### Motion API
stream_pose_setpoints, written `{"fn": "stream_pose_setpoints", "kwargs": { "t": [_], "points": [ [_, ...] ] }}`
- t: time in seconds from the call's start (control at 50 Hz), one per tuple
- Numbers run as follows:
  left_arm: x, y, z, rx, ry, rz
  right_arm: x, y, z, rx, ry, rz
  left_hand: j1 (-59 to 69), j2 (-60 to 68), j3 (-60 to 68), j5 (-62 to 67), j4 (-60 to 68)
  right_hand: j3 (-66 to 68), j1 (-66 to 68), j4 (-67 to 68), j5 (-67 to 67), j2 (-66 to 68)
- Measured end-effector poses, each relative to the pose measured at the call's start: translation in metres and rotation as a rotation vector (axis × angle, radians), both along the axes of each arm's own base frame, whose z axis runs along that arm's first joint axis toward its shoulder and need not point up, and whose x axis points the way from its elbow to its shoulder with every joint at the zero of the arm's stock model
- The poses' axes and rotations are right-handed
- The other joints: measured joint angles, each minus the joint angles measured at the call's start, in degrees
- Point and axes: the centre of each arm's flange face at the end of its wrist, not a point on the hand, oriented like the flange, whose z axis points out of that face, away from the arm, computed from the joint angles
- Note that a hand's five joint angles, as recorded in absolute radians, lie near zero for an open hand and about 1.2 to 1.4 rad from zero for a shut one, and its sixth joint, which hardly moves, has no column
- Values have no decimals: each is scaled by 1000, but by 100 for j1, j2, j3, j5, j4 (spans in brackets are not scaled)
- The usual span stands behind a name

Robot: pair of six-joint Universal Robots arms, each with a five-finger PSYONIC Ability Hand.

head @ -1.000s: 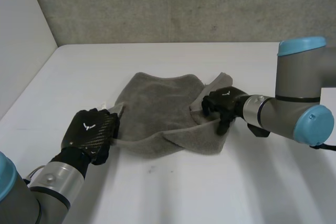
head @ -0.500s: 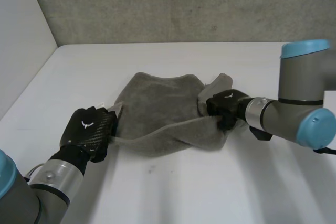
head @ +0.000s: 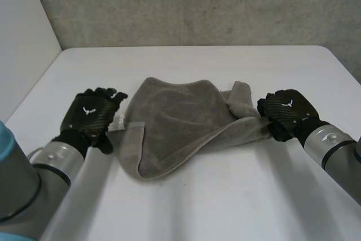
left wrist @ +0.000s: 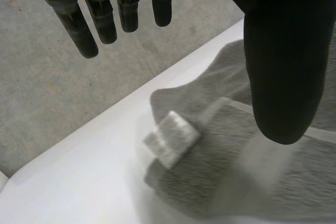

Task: Fold the laundry

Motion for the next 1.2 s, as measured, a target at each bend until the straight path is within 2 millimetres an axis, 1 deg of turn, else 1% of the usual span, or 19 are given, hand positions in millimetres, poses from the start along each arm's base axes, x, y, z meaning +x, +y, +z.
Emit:
{"fn": "stream_pose_setpoints", "kwargs": {
  "t": [0.06,0.1,0.12,0.14,0.18,0.28,0.32,0.38,0.46,0.66,0.78,1.0,1.2],
  "points": [
    [4,-9,1,0,7,-13,-1,-2,0,-17,14,-2,84,36,36,29,44,0,0,0,0,0],
    [5,-14,0,6,15,-54,-1,-3,-1,-24,28,-2,398,345,332,329,339,0,0,0,0,0],
    [5,-14,0,6,15,-54,-1,-3,-1,-24,28,-2,398,345,332,329,339,0,0,0,0,0],
    [4,-15,-2,12,20,-102,-1,-3,-3,-22,37,-1,485,434,438,434,443,0,0,0,1,1],
    [2,-15,-3,15,22,-139,-1,-4,-4,-19,41,0,656,610,601,597,606,0,0,0,1,0],
    [-7,-9,-7,7,6,-299,-1,-3,-9,-2,48,3,819,776,780,774,777,0,0,0,1,0],
    [-12,-6,-9,-15,-27,-372,0,-2,-11,6,50,6,824,792,797,789,799,0,0,0,1,0],
    [-15,-7,-12,-50,-82,-422,1,0,-14,16,52,10,916,869,874,870,879,0,0,0,3,0],
    [-19,-11,-19,-94,-176,-463,2,1,-17,26,54,13,1345,1281,1288,1287,1293,0,0,0,4,1],
    [-23,-21,-41,-112,-380,-528,2,2,-21,38,57,14,1463,1417,1418,1414,1426,0,0,0,4,-4],
    [-25,-23,-50,-128,-450,-559,2,2,-23,46,59,16,1452,1413,1415,1396,1419,0,0,0,4,-4],
    [-28,-29,-52,-139,-468,-567,2,2,-29,61,65,19,1491,1453,1455,1453,1460,0,0,0,4,-4],
    [-27,-31,-57,-104,-473,-560,2,2,-30,50,86,25,1602,1551,1558,1550,1559,0,0,0,4,-4]
  ]
}}
